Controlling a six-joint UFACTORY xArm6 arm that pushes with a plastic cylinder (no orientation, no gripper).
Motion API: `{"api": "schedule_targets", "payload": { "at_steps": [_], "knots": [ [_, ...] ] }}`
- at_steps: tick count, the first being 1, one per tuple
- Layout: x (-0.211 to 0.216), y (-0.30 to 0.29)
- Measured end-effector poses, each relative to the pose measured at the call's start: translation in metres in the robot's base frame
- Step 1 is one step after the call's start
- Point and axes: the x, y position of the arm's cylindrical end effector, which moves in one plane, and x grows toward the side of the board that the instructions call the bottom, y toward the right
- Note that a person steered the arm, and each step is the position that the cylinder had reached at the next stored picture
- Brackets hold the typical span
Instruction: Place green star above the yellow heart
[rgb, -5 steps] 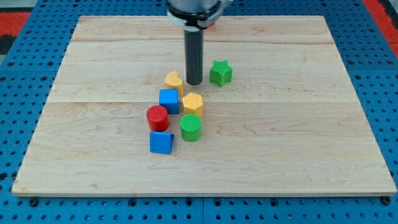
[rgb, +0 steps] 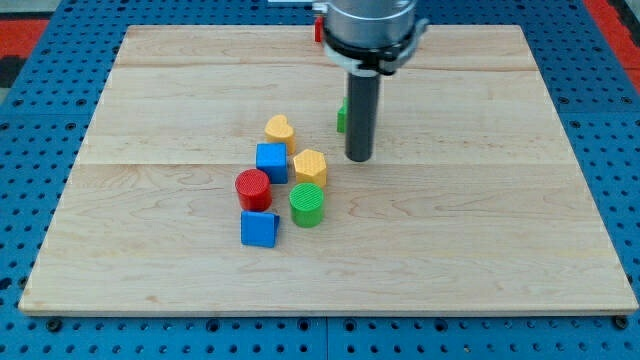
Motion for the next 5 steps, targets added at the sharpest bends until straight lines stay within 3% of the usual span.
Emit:
{"api": "schedule_targets", "payload": {
  "at_steps": [1,2,3,5],
  "knots": [
    [-0.028,0.020],
    [-0.062,-0.001],
    [-0.074,-0.059],
    [-0.094,-0.073]
  ]
}}
